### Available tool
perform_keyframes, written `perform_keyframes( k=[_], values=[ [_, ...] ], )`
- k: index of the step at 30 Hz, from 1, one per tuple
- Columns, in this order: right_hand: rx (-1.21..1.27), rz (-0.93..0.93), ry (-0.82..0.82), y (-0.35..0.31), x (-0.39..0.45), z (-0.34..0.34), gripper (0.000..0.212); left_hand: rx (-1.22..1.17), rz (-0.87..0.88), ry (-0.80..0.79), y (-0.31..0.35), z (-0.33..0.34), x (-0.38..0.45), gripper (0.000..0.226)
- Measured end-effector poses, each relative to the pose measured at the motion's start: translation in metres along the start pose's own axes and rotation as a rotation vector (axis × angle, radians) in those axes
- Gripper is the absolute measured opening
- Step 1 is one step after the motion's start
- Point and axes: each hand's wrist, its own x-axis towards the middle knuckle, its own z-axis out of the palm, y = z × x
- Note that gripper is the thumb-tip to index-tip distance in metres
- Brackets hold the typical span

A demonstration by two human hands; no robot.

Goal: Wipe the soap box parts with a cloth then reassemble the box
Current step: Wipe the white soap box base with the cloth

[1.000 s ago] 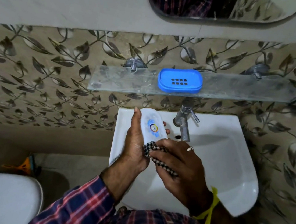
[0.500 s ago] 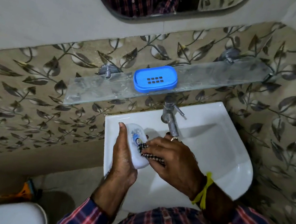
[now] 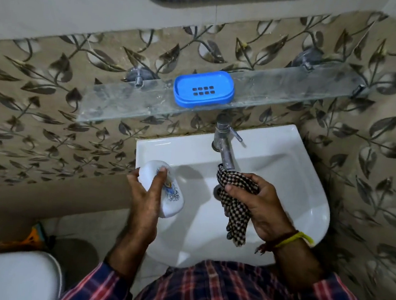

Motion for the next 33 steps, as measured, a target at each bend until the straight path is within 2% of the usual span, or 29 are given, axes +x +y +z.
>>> perform_keyframes(
  k=[3, 5, 11, 14, 23, 27, 30, 33],
  values=[
    [-0.097, -0.079, 0.064, 0.008, -0.004, -0.001, 0.017, 0.116, 0.125, -0.003, -0.004, -0.007, -0.002, 0.038],
    [-0.125, -0.122, 0.076, 0.007, -0.005, -0.002, 0.013, 0.125, 0.141, -0.038, -0.008, -0.010, -0.002, 0.037],
    [-0.628, -0.293, 0.127, 0.007, 0.000, 0.006, 0.021, 0.008, 0.005, -0.017, -0.022, -0.019, 0.001, 0.018],
    [-0.876, -0.373, 0.149, 0.010, -0.003, 0.015, 0.021, -0.103, -0.131, -0.010, -0.027, -0.029, 0.002, 0.008],
    [-1.024, -0.442, 0.129, 0.012, -0.006, 0.056, 0.020, -0.390, -0.587, -0.220, -0.031, -0.027, -0.001, 0.043],
    [-1.041, -0.446, 0.131, 0.011, -0.009, 0.069, 0.024, -0.586, -0.735, -0.349, -0.029, -0.028, -0.002, 0.049],
    [-1.066, -0.478, 0.151, 0.011, -0.010, 0.073, 0.025, -0.603, -0.779, -0.459, -0.025, -0.033, 0.003, 0.074],
    [-1.096, -0.488, 0.170, 0.011, -0.010, 0.074, 0.026, -0.507, -0.761, -0.473, -0.020, -0.034, 0.006, 0.064]
  ],
)
